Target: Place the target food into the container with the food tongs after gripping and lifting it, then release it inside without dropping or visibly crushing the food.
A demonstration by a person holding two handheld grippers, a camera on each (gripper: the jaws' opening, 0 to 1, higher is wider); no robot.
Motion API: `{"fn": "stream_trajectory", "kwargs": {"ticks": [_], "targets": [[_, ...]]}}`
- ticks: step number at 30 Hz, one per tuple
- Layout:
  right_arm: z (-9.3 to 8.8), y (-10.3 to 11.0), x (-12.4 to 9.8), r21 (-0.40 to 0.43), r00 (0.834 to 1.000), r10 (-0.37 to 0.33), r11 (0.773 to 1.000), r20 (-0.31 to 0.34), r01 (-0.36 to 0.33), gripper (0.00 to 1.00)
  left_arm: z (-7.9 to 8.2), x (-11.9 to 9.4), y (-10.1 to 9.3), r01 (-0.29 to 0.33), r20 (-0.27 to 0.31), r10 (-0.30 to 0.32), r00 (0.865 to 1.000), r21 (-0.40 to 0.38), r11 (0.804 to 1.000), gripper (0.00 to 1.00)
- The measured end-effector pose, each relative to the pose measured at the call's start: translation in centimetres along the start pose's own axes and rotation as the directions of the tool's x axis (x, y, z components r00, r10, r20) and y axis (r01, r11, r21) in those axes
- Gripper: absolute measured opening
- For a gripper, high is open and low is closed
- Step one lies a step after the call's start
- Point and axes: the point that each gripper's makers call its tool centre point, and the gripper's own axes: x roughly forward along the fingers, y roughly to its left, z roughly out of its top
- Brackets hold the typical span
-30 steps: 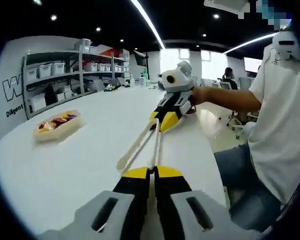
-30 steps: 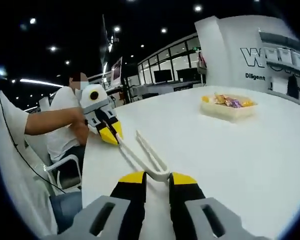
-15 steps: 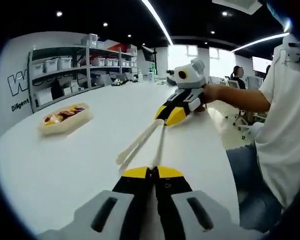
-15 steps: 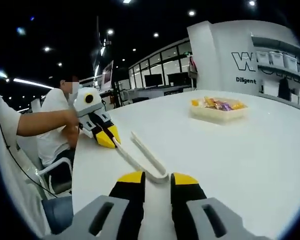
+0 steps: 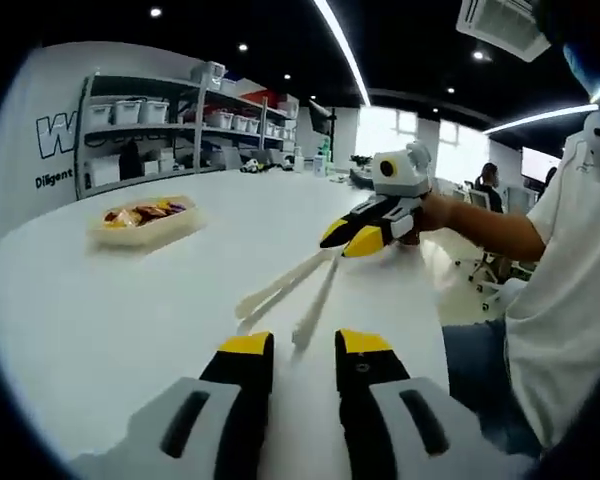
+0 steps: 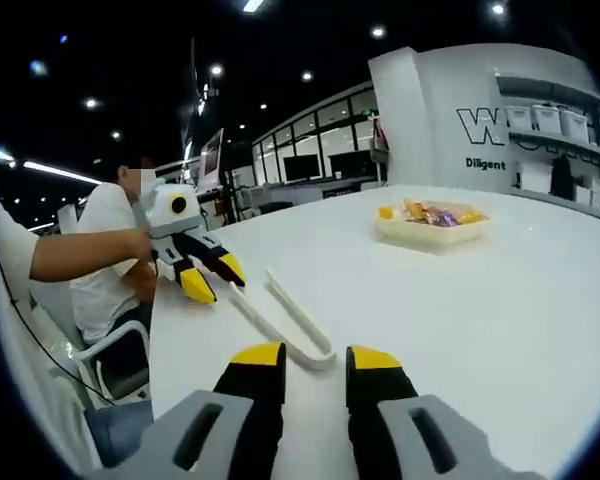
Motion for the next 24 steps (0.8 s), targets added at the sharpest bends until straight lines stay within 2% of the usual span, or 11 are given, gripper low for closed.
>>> {"fn": "stream_trajectory", "kwargs": {"ticks": [4, 5, 6, 10, 11, 12, 15, 20, 21, 24], "targets": [[1.5, -0.4, -1.2, 0.037, 0.994, -0.063, 0.997, 0.084, 0.061, 0.32, 1.4, -0.8, -0.3, -0.028, 0.062, 0.03, 0.998, -0.044, 0.999, 0.32], [2.1, -0.5, -1.6, 0.046, 0.99, -0.084, 0.996, 0.109, 0.08, 0.34, 1.7, -0.9, -0.3, -0.041, 0.072, 0.046, 0.996, -0.079, 0.996, 0.34], [2.4, -0.5, -1.9, 0.044, 0.989, -0.096, 0.995, 0.115, 0.092, 0.37, 1.9, -1.0, -0.3, -0.045, 0.081, 0.053, 0.995, -0.095, 0.994, 0.36], [3.4, -0.2, -2.6, 0.01, 0.985, -0.124, 0.992, 0.122, 0.124, 0.41, 2.6, -1.5, -0.3, -0.099, 0.083, 0.105, 0.991, -0.073, 0.992, 0.43], [3.6, -0.2, -2.8, 0.002, 0.983, -0.131, 0.991, 0.125, 0.132, 0.46, 2.8, -1.6, -0.3, -0.113, 0.085, 0.119, 0.989, -0.074, 0.991, 0.46], [4.0, -0.3, -3.0, 0.0, 0.98, -0.153, 0.988, 0.128, 0.154, 0.51, 3.2, -1.8, 0.1, -0.152, 0.085, 0.159, 0.984, -0.086, 0.985, 0.53], [4.8, 0.1, -3.4, -0.02, 0.976, -0.174, 0.984, 0.128, 0.178, 0.62, 4.1, -2.1, 0.0, -0.194, 0.096, 0.204, 0.974, -0.103, 0.976, 0.7], [7.1, 1.5, -4.3, -0.045, 0.974, -0.171, 0.983, 0.152, 0.179, 0.71, 5.3, -2.6, -0.4, -0.245, 0.093, 0.253, 0.963, -0.086, 0.966, 0.81], [8.0, 1.9, -4.3, -0.038, 0.975, -0.16, 0.985, 0.154, 0.168, 0.74, 5.3, -2.7, -0.3, -0.269, 0.073, 0.275, 0.959, -0.087, 0.959, 0.85], [9.5, 2.7, -4.3, -0.009, 0.983, -0.124, 0.992, 0.137, 0.127, 0.88, 5.5, -2.9, 0.2, -0.324, 0.043, 0.329, 0.943, -0.092, 0.942, 0.99]]}}
